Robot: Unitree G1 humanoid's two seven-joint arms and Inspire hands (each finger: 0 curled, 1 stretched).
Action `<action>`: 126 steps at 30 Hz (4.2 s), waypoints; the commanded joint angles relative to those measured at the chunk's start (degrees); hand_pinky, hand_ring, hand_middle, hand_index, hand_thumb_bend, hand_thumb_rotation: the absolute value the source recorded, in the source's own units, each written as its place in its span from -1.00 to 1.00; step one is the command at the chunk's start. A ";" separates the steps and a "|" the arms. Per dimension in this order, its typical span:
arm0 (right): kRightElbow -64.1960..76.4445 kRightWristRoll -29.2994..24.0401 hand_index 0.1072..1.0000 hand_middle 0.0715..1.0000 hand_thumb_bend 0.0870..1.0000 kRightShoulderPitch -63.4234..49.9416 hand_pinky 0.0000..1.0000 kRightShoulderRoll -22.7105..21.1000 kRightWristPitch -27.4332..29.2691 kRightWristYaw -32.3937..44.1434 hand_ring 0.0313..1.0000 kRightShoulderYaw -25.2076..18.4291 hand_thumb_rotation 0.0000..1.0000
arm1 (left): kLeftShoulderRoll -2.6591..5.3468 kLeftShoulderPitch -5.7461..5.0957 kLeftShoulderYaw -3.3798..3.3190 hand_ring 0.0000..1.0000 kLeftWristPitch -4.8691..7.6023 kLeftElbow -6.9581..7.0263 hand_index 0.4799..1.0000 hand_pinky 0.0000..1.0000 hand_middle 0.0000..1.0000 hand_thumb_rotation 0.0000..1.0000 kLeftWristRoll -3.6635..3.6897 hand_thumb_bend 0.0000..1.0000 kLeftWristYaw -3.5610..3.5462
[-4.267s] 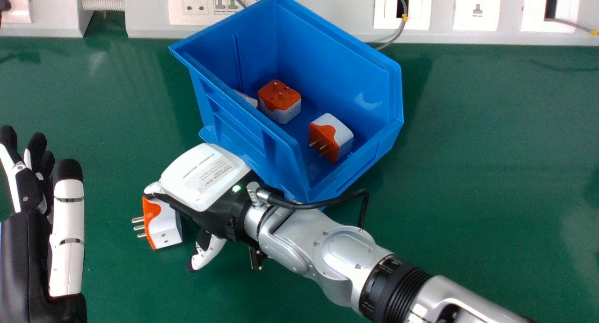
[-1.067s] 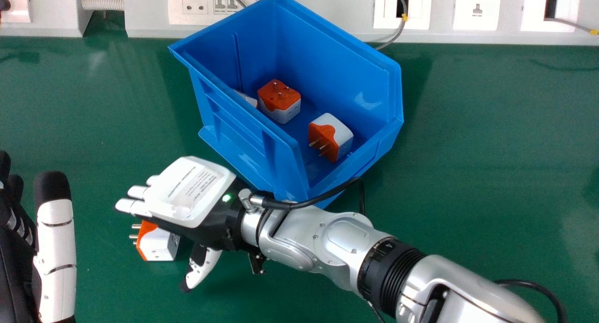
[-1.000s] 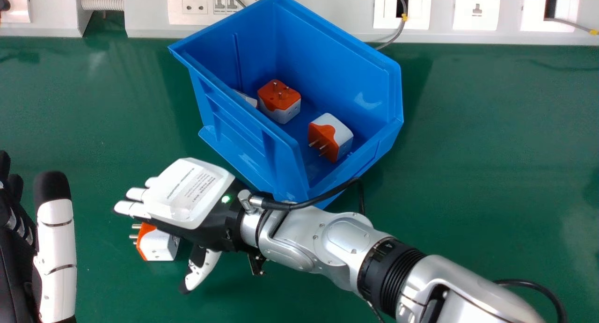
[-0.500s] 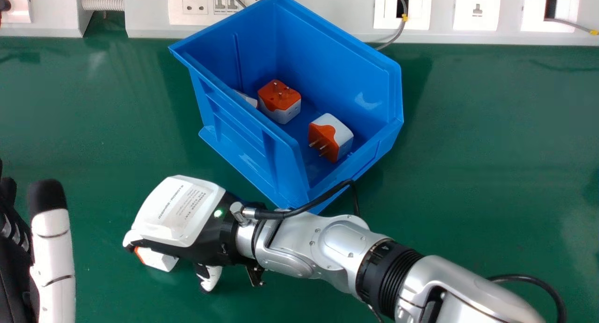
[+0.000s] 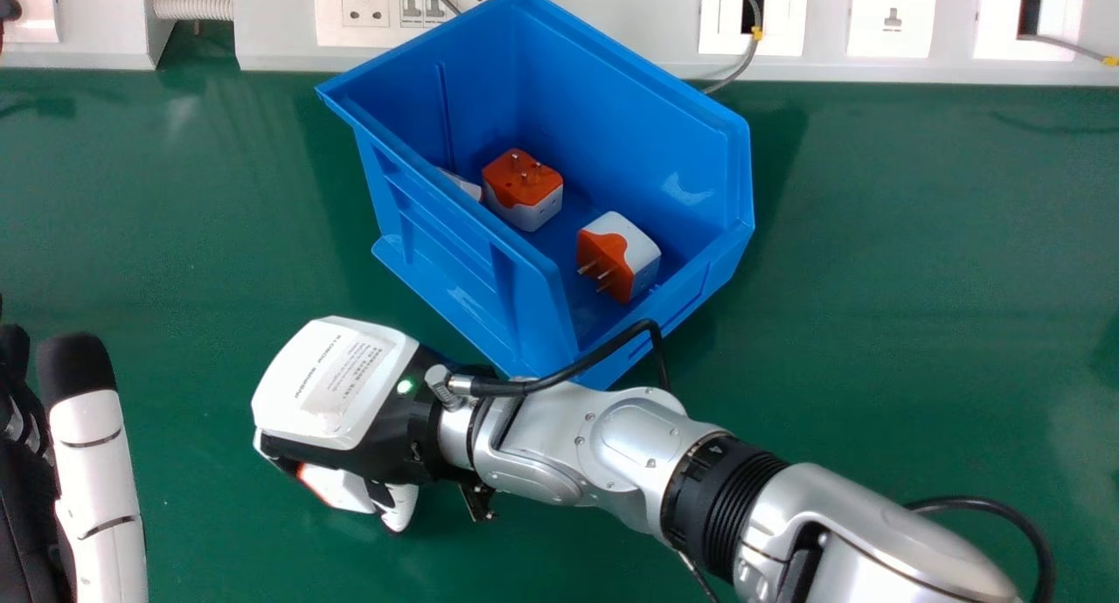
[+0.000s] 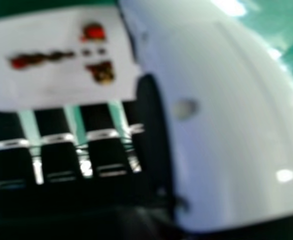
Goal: Pick all objects and put in blue box
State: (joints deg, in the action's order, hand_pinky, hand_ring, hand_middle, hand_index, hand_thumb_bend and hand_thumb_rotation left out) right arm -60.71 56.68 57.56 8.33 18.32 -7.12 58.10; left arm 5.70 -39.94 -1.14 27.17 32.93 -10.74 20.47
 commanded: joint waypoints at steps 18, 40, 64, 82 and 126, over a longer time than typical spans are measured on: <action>1.13 -6.09 -0.10 -0.08 -0.06 3.57 -0.42 9.99 4.46 6.65 -0.22 -3.63 -1.00 | 2.40 -4.66 0.49 1.00 2.76 2.40 1.00 1.00 1.00 0.76 0.75 0.19 1.09; 24.91 -14.61 -0.13 -0.03 -0.08 -8.47 -0.65 0.46 0.46 12.48 -0.27 -9.95 -1.00 | 0.53 -1.29 -6.51 1.00 0.82 -0.12 1.00 1.00 1.00 0.66 6.99 0.26 -3.63; 61.90 -15.29 -0.18 -0.50 -0.14 -31.26 -0.67 -18.44 1.87 13.93 -0.58 -25.22 -0.70 | -0.03 5.92 -10.67 1.00 -2.44 -2.63 1.00 1.00 1.00 0.70 5.38 0.20 -6.62; 66.76 -18.81 -0.19 -0.75 -0.13 -46.89 -0.83 -30.62 12.34 5.48 -0.80 -40.16 -0.70 | -0.08 8.99 -10.99 1.00 -3.77 -3.40 1.00 1.00 0.99 0.72 6.47 -0.02 -8.79; 15.10 -4.22 -0.18 -0.52 -0.13 -4.18 -0.68 -20.44 3.54 -12.21 -0.61 -32.25 -0.71 | -0.39 9.97 -12.62 1.00 -3.63 -4.10 0.95 1.00 1.00 0.65 6.17 0.05 -12.05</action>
State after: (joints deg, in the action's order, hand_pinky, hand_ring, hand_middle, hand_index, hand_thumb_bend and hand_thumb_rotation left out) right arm -44.20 52.44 49.08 -13.01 22.38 -17.83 25.33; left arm 5.70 -29.62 -13.58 22.27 27.94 -4.42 8.48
